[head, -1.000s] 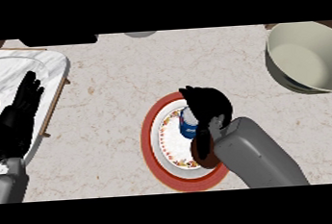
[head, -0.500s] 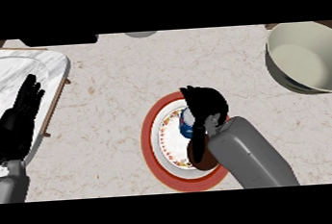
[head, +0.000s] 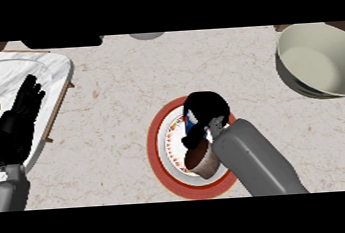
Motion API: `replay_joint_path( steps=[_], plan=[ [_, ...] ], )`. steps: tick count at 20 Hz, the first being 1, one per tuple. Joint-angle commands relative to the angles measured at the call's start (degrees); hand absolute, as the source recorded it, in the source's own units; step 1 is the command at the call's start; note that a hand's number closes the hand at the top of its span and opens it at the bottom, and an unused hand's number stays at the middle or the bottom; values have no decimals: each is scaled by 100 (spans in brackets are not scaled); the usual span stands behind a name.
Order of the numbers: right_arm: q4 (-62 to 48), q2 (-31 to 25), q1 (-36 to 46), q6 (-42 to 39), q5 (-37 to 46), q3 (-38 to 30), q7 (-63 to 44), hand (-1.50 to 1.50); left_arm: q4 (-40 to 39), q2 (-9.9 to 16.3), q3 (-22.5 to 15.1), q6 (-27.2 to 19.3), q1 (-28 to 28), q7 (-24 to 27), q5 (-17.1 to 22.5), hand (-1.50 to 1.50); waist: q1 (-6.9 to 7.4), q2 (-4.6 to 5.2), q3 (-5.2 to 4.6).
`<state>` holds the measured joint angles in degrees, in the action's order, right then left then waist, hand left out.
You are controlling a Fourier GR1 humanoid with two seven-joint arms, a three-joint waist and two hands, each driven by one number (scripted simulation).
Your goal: Pick the can from the plate and place it in the bowl
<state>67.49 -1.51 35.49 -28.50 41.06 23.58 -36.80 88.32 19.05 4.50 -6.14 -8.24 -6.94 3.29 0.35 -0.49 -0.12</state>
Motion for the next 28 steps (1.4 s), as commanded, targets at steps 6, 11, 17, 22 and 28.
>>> replay_joint_path(
  steps=[6,11,17,22,28],
  plan=[
    [-294,-113,15,433,490,-111,444,150,-155,54,225,243,-295,-229,-94,0,-26,50,12],
    [-1517,-436,903,1804,670,-1585,-1015,150,-72,-172,21,69,-263,2,-155,0,115,177,9],
    [-2687,-755,2143,2682,1181,-2031,-1639,150,-19,-175,-33,138,-308,-76,-162,0,262,147,12],
    [-2784,-792,3052,2989,1925,-1716,-2435,150,-105,-166,12,210,-270,-74,-118,0,202,99,6],
    [-2309,-1505,3611,3430,2626,-1751,-2777,150,219,-70,149,234,49,-119,-50,0,99,34,10]
  ],
)
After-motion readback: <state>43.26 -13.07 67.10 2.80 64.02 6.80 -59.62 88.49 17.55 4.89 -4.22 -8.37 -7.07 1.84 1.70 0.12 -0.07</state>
